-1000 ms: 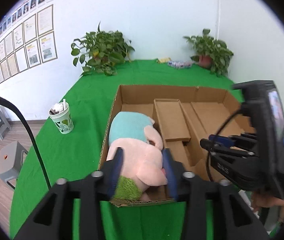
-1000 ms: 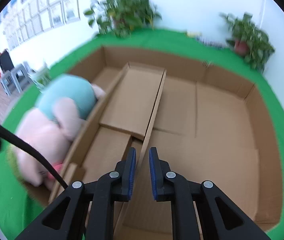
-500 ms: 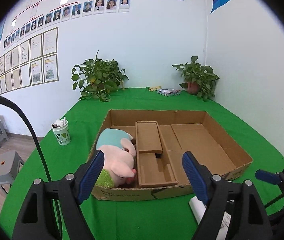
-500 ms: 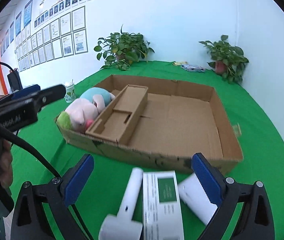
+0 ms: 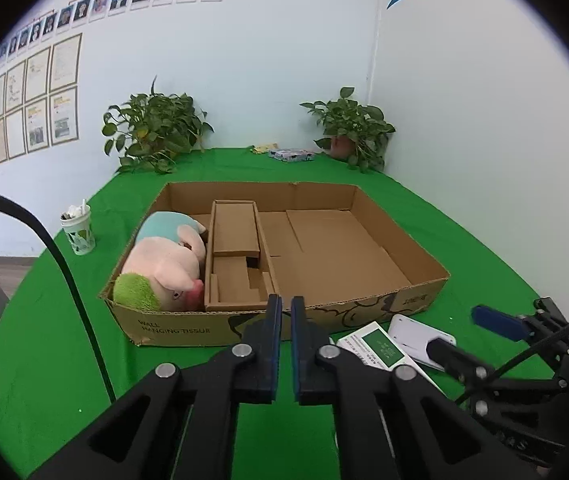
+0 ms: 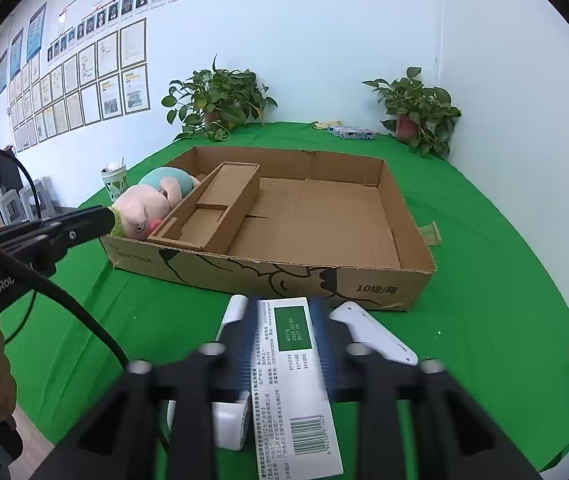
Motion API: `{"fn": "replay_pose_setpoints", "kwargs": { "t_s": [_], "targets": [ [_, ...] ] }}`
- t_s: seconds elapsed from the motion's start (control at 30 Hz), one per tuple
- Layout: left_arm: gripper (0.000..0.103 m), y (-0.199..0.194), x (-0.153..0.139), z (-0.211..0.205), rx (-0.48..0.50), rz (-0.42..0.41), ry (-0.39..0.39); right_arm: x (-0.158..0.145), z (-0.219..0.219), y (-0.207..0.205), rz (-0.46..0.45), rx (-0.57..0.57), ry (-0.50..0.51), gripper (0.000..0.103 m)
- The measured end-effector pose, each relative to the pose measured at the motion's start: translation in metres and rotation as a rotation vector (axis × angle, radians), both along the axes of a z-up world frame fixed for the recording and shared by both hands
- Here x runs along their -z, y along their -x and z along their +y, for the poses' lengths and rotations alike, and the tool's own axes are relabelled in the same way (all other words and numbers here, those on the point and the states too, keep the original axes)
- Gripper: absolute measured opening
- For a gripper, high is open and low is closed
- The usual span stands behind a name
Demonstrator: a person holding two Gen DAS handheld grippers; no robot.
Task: Organize objects
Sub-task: 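Move the right gripper toward the white hair dryer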
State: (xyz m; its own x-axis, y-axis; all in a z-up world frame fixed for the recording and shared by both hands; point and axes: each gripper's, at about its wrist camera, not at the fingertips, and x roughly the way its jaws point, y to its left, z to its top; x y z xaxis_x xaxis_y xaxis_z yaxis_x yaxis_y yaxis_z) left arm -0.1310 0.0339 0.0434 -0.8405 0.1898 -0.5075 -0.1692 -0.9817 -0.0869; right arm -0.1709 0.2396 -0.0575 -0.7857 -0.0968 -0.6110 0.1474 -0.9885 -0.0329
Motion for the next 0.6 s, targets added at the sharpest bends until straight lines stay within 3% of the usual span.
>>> {"fn": "replay_pose_setpoints", "kwargs": {
  "t_s": [0.07, 0.1, 0.17, 0.27, 0.4, 0.47, 0.53, 0.6],
  "targets": [
    [0.075, -0.006, -0.001, 0.002, -0.005, 0.028, 0.015, -0.001, 0.004, -0.006, 0.013, -0.03, 0.042, 0.095],
    [0.081, -0.009, -0.004, 0.001, -0.005, 0.05, 0.004, -0.001, 0.005, -0.008, 0.015, -0.041, 0.059, 0.095],
    [0.082, -0.01, -0.006, 0.0, 0.001, 0.054, -0.014, 0.0, 0.006, -0.012, 0.004, -0.058, 0.066, 0.095],
    [0.082, -0.001, -0.003, -0.001, 0.018, -0.017, -0.033, 0.005, 0.001, -0.016, -0.032, -0.126, 0.083, 0.095],
    [0.082, 0.012, 0.012, -0.005, 0.089, -0.123, -0.112, 0.017, -0.027, -0.046, -0.094, -0.379, 0.097, 0.095],
    [0.082, 0.024, 0.025, -0.005, 0.145, -0.195, -0.161, 0.023, -0.038, -0.063, -0.116, -0.523, 0.19, 0.095],
    [0.081, 0.036, 0.041, -0.006, 0.182, -0.263, -0.2, 0.031, -0.044, -0.066, -0.133, -0.544, 0.22, 0.098],
    [0.081, 0.049, 0.056, -0.005, 0.204, -0.339, -0.222, 0.044, -0.047, -0.06, -0.143, -0.468, 0.163, 0.098]
  ]
}}
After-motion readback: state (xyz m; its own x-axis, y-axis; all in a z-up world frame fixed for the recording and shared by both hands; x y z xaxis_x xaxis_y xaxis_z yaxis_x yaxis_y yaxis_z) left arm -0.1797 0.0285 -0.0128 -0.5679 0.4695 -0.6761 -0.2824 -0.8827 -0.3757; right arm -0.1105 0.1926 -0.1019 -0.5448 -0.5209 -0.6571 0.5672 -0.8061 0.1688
